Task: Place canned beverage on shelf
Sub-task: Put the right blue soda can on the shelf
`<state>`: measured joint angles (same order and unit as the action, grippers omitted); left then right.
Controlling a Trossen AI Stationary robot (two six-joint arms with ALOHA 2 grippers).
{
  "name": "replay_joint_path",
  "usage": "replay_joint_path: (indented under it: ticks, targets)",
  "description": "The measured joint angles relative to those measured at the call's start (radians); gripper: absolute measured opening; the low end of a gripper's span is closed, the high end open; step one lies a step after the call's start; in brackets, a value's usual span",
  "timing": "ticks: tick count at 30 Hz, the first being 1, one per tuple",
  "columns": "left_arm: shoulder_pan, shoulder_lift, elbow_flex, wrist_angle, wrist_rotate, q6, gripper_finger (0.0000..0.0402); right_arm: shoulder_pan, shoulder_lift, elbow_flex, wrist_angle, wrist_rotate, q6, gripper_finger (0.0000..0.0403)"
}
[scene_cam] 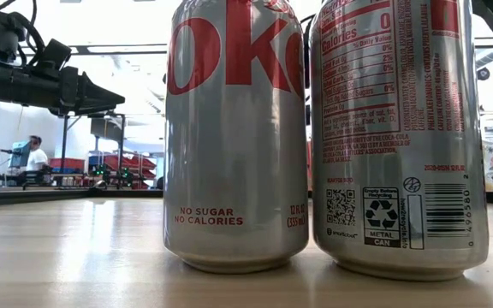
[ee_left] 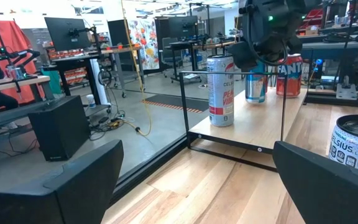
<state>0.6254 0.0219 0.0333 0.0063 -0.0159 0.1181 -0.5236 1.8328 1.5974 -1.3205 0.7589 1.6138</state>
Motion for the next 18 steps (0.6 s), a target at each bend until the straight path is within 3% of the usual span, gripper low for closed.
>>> replay_joint_path:
  ticks: [13, 18]
  targets:
    - [0.0, 0.0, 0.0, 0.0, 0.0, 0.0, 0.0398, 0.006, -0.006, -0.071, 0.053, 0.016, -0.018, 0.025]
    - [0.0, 0.0, 0.0, 0.0, 0.0, 0.0, 0.0398, 0.009, -0.019, -0.072, 0.051, -0.004, -0.037, 0.0278]
